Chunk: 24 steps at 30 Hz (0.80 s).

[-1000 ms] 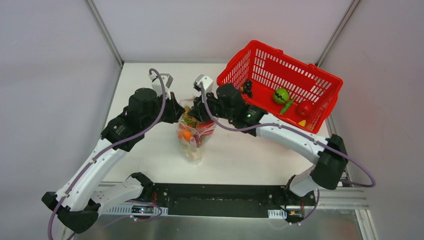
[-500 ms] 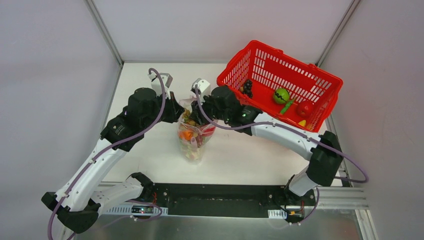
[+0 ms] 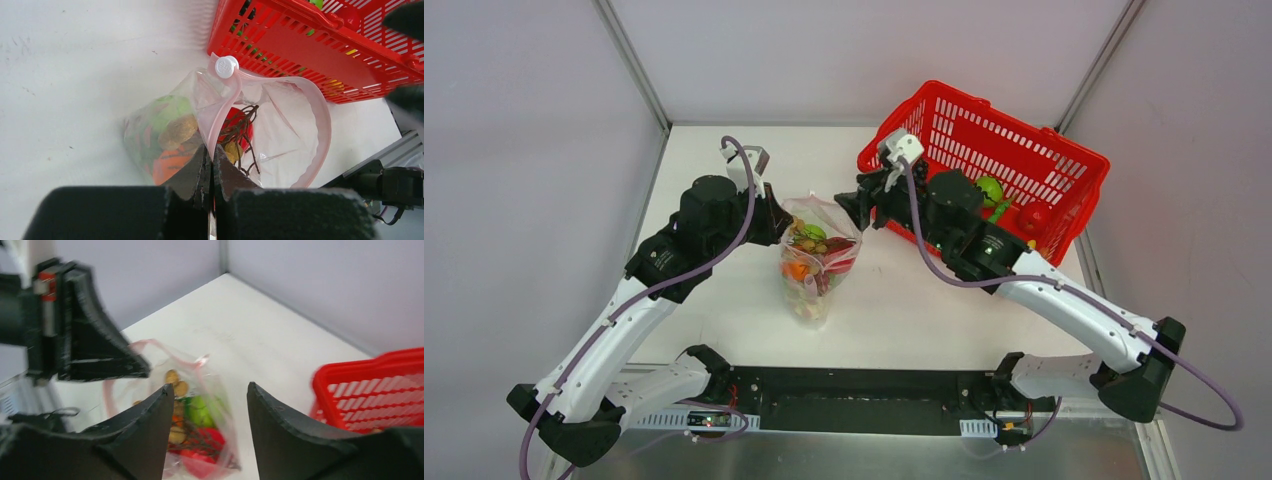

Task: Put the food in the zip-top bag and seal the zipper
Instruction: Pick up the fake fruit from the bin.

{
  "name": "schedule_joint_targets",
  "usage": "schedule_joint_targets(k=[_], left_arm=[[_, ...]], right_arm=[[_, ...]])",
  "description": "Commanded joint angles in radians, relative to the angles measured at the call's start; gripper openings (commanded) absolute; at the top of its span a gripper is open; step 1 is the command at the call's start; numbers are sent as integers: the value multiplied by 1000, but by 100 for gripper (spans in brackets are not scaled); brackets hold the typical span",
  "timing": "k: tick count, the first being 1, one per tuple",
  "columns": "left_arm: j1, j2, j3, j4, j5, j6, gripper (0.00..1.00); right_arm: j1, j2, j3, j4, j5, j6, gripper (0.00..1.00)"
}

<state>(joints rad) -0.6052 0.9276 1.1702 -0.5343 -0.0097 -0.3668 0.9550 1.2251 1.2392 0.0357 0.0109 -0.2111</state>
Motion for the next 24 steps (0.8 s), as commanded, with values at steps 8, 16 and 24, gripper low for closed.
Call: schedule_joint_targets(k=[8, 16, 24], left_arm=[[0, -7, 11, 88, 40, -7, 0], [0, -13, -2, 91, 46, -13, 0], [0, -24, -12, 87, 52, -13, 0]], right_arm=[[-429, 86, 115, -118, 175, 232, 71], [-713, 406, 287, -364, -156, 336, 80], [-738, 699, 417, -391, -160, 418, 83]])
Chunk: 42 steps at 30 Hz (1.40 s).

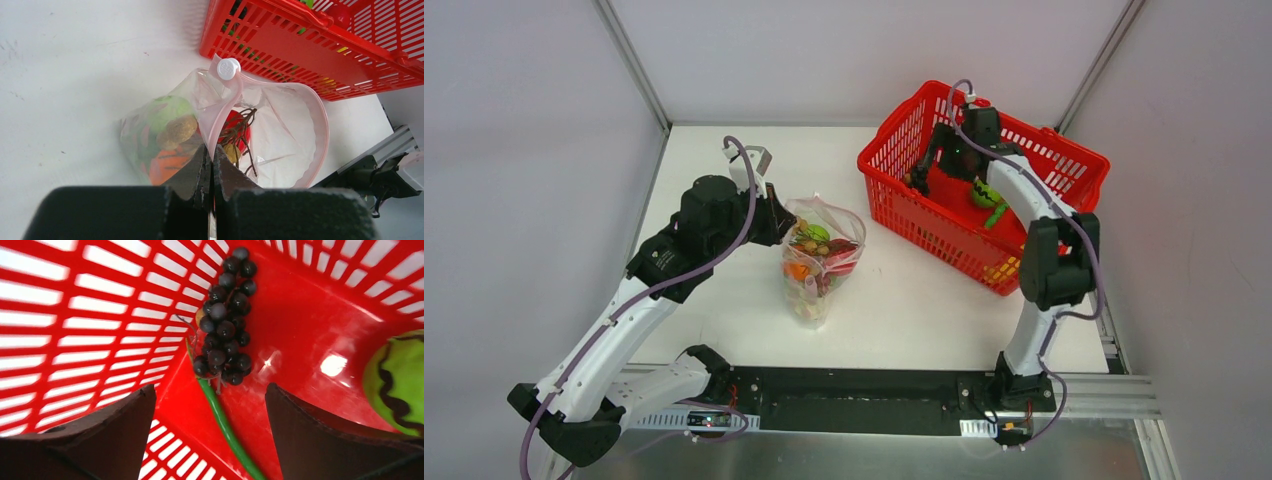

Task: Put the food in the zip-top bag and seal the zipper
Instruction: Pick up the fake fruit from the bin.

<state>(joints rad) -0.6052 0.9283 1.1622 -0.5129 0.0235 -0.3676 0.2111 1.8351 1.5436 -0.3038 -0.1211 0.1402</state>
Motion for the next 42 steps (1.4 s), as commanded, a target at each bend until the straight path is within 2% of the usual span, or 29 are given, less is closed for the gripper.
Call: schedule_joint_targets(k=[1, 4, 13, 20, 24, 28, 36, 42], left_arm=[[0, -25, -4, 66, 21, -11, 0], [1, -29, -14, 73, 17, -13, 0], [0, -32, -16, 65, 10, -6, 0], [0, -23, -15, 71, 14, -7, 0], [1, -17, -12, 65, 13, -4, 0], [0, -17, -10, 63, 11, -4, 0], [0, -12, -3, 61, 11, -4, 0], [0, 0, 5, 59, 22, -5, 0]], right_arm=[[9, 127, 139, -62, -25, 71, 83], [21, 215, 206, -84, 3, 76, 84], [72, 366, 263, -82, 106, 66, 83], [74, 384, 217, -67, 179, 76, 58], [74, 339, 176, -45, 188, 63, 32], [71, 246, 97, 25, 188, 59, 15], [46, 27, -69, 176, 168, 95, 1], [26, -146, -188, 276, 189, 120, 0]])
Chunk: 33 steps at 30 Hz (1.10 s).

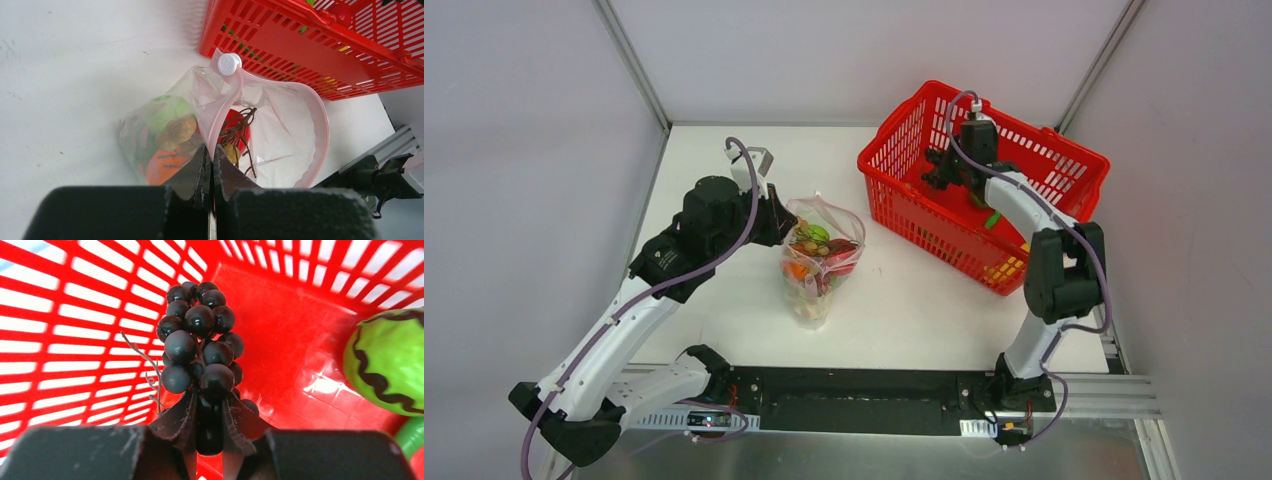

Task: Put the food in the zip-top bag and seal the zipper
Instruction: Pick up the fake fruit from the bin, then place the fake fruit in the zipper food storage bag.

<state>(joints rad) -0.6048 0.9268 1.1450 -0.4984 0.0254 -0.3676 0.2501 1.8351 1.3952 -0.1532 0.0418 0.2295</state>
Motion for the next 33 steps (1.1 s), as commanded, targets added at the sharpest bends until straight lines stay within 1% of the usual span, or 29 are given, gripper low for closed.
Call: schedule_joint_targets(k=[1, 5, 7, 10, 13, 16, 19, 23, 26, 33], left_arm=[[0, 3, 23, 44, 22, -5, 0], [0, 4, 25, 47, 23, -7, 0], [0, 8, 28, 47, 26, -7, 0], [0, 10, 29, 51, 28, -8, 0], [0, 13, 28, 52, 34, -9, 0], [-1, 13, 23, 55, 38, -12, 0], [0, 9, 20, 54, 40, -13, 0], [0, -2, 12, 57, 33, -16, 0], [0, -6, 11, 57, 33, -17, 0], [-1, 8, 19, 61, 40, -19, 0]], right_arm=[[-14, -176, -57, 140, 36, 30, 0], [-20, -316, -153, 238, 63, 36, 0], [-21, -394, -179, 267, 37, 37, 0], [-21, -467, -186, 269, -22, 41, 0], [-21, -539, -217, 312, -136, 44, 0], [-15, -600, -244, 366, -298, 47, 0], [6, -636, -235, 372, -437, 43, 0], [71, -672, -224, 369, -542, 32, 1], [148, -683, -218, 351, -609, 9, 2], [297, -639, -120, 110, -747, -137, 3]])
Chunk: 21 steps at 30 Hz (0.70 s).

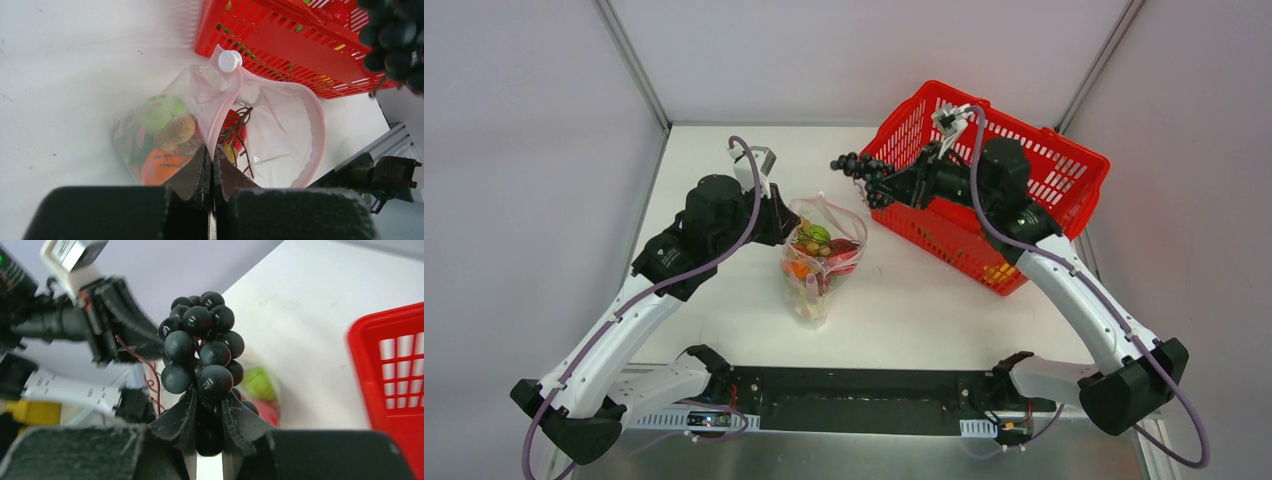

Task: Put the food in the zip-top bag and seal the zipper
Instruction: Place the fake fruit in the zipper food storage bag.

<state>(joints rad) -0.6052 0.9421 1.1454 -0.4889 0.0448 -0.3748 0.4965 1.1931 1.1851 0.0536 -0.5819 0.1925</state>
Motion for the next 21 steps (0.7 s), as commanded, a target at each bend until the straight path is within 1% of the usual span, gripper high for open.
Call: schedule_joint_targets(k=[1, 7, 10, 16, 21], left_arm=[[0, -5, 19, 52, 22, -12, 0], [0, 3, 21, 56, 20, -16, 0], [1, 9, 29, 55, 26, -16, 0], [0, 20, 30, 68, 29, -24, 0], [-1, 40, 44, 66, 54, -27, 0]], right_arm=[[65, 10, 106, -140, -124, -118, 3], [136, 84, 214, -378, -114, -252, 3], [165, 132, 271, -473, -38, -268, 3], [214, 227, 347, -556, 24, -268, 4], [254, 295, 418, -595, 125, -230, 4]])
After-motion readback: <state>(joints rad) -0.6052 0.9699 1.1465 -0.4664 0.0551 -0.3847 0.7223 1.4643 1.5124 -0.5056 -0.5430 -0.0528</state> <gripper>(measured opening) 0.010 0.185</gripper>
